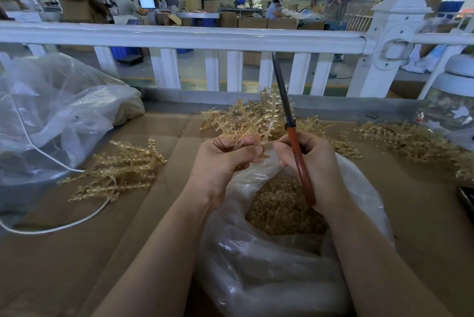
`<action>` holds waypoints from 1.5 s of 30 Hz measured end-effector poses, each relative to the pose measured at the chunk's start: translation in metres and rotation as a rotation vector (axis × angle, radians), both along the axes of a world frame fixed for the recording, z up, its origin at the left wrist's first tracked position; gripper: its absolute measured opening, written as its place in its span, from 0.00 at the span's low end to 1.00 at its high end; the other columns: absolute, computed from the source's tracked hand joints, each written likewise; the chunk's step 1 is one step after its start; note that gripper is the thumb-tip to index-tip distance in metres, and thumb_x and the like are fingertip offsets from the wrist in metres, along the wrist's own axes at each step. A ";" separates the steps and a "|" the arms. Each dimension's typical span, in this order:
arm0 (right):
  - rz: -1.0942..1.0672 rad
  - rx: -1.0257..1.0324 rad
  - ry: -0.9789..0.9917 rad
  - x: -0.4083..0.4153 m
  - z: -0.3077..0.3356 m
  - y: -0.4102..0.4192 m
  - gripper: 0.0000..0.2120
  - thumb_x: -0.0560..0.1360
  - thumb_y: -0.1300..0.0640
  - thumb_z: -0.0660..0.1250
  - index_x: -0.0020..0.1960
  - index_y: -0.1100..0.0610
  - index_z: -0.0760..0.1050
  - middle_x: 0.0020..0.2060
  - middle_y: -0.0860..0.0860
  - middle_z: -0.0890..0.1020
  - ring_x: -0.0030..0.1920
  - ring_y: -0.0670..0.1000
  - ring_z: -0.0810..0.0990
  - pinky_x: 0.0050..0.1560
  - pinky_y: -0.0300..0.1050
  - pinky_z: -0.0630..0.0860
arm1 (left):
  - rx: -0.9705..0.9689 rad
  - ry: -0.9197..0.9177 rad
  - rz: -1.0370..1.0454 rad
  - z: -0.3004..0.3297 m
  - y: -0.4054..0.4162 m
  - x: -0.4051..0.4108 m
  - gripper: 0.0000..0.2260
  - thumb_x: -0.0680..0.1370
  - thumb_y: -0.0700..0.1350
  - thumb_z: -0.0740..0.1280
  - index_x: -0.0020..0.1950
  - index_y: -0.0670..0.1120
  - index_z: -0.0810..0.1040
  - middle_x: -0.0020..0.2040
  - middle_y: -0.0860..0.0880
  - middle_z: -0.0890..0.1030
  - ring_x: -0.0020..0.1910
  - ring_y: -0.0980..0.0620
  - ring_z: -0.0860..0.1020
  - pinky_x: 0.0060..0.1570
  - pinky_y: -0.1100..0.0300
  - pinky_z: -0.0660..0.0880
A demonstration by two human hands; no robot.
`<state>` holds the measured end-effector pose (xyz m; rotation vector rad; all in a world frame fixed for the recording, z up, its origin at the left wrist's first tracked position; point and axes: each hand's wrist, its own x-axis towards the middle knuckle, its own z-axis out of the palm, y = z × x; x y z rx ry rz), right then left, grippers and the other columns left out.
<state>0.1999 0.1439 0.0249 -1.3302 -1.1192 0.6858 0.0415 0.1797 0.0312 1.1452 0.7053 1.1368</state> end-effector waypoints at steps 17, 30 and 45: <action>0.022 0.018 0.068 -0.003 0.005 -0.003 0.08 0.74 0.58 0.76 0.36 0.50 0.84 0.29 0.49 0.83 0.32 0.46 0.81 0.41 0.41 0.81 | 0.010 0.054 -0.074 -0.003 0.001 0.000 0.08 0.69 0.30 0.74 0.40 0.42 0.82 0.33 0.47 0.82 0.31 0.54 0.79 0.37 0.63 0.72; -0.052 0.139 0.113 0.001 0.002 0.000 0.10 0.74 0.62 0.75 0.39 0.49 0.83 0.36 0.45 0.86 0.39 0.43 0.84 0.44 0.35 0.79 | 0.049 0.139 -0.131 -0.012 0.006 0.000 0.09 0.65 0.38 0.77 0.43 0.44 0.85 0.39 0.46 0.84 0.39 0.53 0.81 0.40 0.64 0.75; 0.039 0.200 0.060 0.005 0.001 -0.002 0.18 0.74 0.67 0.72 0.37 0.44 0.83 0.30 0.44 0.81 0.29 0.40 0.76 0.33 0.33 0.74 | 1.103 0.903 0.655 -0.010 0.008 -0.003 0.16 0.80 0.54 0.63 0.65 0.52 0.79 0.61 0.49 0.76 0.54 0.50 0.70 0.50 0.55 0.62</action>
